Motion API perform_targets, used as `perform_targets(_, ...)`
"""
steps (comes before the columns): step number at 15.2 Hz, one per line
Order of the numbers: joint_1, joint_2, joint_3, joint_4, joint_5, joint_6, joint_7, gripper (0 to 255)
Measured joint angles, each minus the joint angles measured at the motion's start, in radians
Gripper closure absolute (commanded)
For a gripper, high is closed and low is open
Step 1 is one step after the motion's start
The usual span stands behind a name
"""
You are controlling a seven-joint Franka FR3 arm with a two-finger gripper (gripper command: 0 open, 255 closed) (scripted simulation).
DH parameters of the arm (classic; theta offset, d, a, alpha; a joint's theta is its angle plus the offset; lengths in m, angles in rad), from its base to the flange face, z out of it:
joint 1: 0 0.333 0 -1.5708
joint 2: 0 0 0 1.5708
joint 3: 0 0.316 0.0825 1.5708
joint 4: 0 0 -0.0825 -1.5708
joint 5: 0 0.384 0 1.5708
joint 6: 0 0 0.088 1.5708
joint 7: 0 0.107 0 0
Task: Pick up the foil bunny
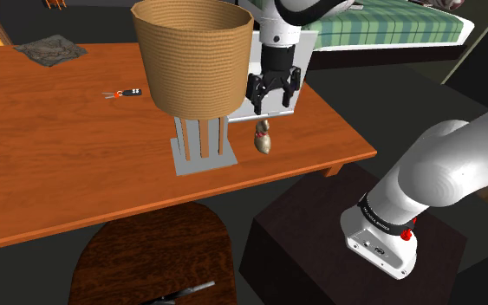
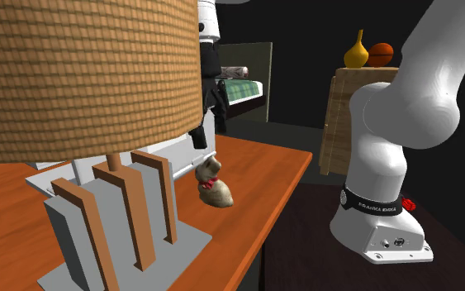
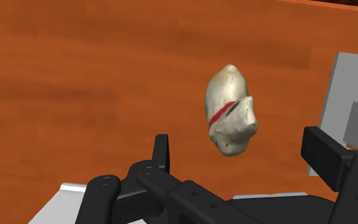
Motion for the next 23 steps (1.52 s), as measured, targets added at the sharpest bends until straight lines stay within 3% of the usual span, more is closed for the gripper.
perform_targets(9,0.006,0.074,0.028,-0.063,0.017,0.119,0.032,0)
perform_targets(10,0.005,0.075,0.028,-0.067,0.018,0.125,0.032,255)
perform_targets(23,0.004,0.066,0.024,-0.050,0.016,0.099,0.031,255)
